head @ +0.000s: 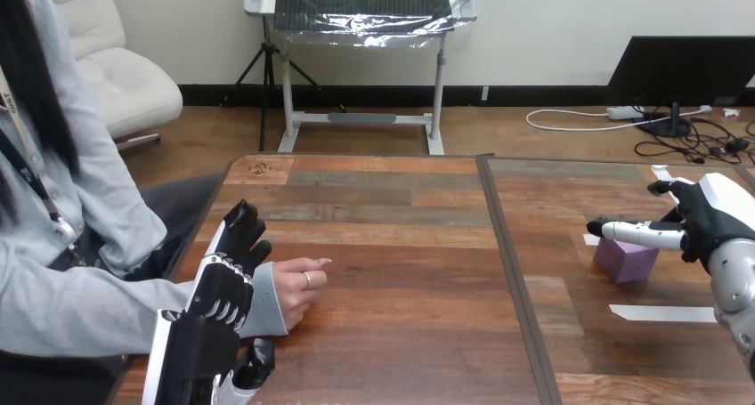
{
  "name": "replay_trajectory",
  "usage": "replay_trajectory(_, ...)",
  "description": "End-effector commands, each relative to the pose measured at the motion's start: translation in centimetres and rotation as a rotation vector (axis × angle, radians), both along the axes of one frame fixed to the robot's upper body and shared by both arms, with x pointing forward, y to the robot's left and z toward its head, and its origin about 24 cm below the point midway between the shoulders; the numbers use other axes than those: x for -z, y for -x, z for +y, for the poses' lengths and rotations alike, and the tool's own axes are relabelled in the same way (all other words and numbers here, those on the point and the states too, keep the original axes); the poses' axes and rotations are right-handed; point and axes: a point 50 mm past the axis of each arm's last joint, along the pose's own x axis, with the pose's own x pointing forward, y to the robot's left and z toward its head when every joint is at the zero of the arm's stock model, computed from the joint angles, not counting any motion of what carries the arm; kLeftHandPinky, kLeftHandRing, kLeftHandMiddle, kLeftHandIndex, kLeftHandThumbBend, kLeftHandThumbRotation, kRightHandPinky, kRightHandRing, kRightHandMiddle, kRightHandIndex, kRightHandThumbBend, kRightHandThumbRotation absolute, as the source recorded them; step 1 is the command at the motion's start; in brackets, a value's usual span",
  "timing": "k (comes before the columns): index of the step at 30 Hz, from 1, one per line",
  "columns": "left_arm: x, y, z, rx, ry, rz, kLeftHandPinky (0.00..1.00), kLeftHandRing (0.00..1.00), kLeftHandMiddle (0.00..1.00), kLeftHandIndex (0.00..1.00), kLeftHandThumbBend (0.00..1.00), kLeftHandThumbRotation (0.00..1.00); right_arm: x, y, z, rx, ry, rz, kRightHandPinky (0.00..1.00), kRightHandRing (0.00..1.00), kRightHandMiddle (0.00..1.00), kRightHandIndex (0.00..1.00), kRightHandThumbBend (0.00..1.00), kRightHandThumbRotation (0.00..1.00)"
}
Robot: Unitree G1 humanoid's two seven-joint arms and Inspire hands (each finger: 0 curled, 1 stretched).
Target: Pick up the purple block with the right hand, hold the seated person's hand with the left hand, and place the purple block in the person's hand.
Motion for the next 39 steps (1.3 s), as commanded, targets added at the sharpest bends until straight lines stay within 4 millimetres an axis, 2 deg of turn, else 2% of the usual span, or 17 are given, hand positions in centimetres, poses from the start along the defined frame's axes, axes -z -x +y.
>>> replay_trajectory(1, -1.38, -0.98, 0.05, 0.001, -0.011, -0.09, 0.93, 0.95, 0.96, 0.93, 1.0, 0.74, -1.39, -0.83, 0.08, -0.001, 0.03, -0.052, 0.38, 0.42, 0.34, 0.87, 1.0, 0.59)
replay_trajectory(3, -1.38, -1.0, 0.07, 0.003, -0.008, -0.089, 0.93, 0.95, 0.96, 0.93, 1.0, 0.74, -1.39, -0.84, 0.07, 0.0, 0.034, -0.05, 0.36, 0.4, 0.33, 0.87, 1.0, 0.59)
replay_trajectory(6, -1.41, -1.01, 0.09, 0.005, -0.005, -0.088, 0.93, 0.96, 0.96, 0.93, 1.0, 0.74, -1.39, -0.83, 0.05, -0.001, 0.035, -0.047, 0.39, 0.45, 0.37, 0.87, 1.0, 0.59)
replay_trajectory(8, -1.44, -1.01, 0.1, 0.006, -0.006, -0.09, 0.93, 0.96, 0.96, 0.93, 1.0, 0.74, -1.38, -0.82, 0.03, 0.0, 0.033, -0.045, 0.44, 0.53, 0.46, 0.87, 1.0, 0.6)
replay_trajectory(12, -1.47, -1.0, 0.18, 0.008, -0.014, -0.094, 0.93, 0.96, 0.96, 0.94, 1.0, 0.74, -1.34, -0.77, -0.04, 0.004, 0.029, -0.043, 0.49, 0.58, 0.54, 0.87, 1.0, 0.6)
replay_trajectory(15, -1.47, -0.97, 0.22, 0.01, -0.016, -0.094, 0.93, 0.96, 0.96, 0.94, 1.0, 0.74, -1.33, -0.76, -0.06, 0.006, 0.029, -0.041, 0.48, 0.54, 0.49, 0.88, 1.0, 0.61)
replay_trajectory(18, -1.46, -0.94, 0.23, 0.008, -0.013, -0.092, 0.93, 0.96, 0.96, 0.94, 1.0, 0.74, -1.31, -0.75, -0.07, 0.008, 0.024, -0.04, 0.41, 0.45, 0.41, 0.88, 1.0, 0.61)
replay_trajectory(21, -1.43, -0.88, 0.24, 0.006, -0.01, -0.089, 0.93, 0.96, 0.96, 0.94, 1.0, 0.74, -1.28, -0.73, -0.08, 0.012, 0.011, -0.042, 0.42, 0.48, 0.45, 0.88, 1.0, 0.6)
replay_trajectory(27, -1.4, -0.85, 0.3, 0.004, -0.011, -0.089, 0.93, 0.96, 0.96, 0.94, 1.0, 0.73, -1.21, -0.68, -0.08, 0.016, -0.001, -0.048, 0.27, 0.31, 0.33, 0.88, 1.0, 0.58)
replay_trajectory(30, -1.42, -0.84, 0.32, 0.0, -0.014, -0.093, 0.93, 0.96, 0.96, 0.94, 1.0, 0.74, -1.2, -0.68, -0.07, 0.012, 0.015, -0.042, 0.28, 0.33, 0.34, 0.88, 1.0, 0.57)
replay_trajectory(33, -1.43, -0.83, 0.33, 0.0, -0.014, -0.096, 0.93, 0.96, 0.96, 0.94, 1.0, 0.74, -1.18, -0.69, -0.05, 0.009, 0.023, -0.039, 0.34, 0.42, 0.41, 0.88, 1.0, 0.58)
replay_trajectory(36, -1.43, -0.82, 0.33, 0.0, -0.013, -0.095, 0.92, 0.96, 0.96, 0.94, 1.0, 0.74, -1.18, -0.69, -0.05, 0.013, 0.016, -0.039, 0.34, 0.41, 0.4, 0.88, 1.0, 0.58)
replay_trajectory(39, -1.43, -0.81, 0.36, 0.0, -0.014, -0.096, 0.92, 0.95, 0.96, 0.94, 1.0, 0.74, -1.17, -0.68, -0.04, 0.014, 0.013, -0.041, 0.39, 0.48, 0.46, 0.88, 1.0, 0.57)
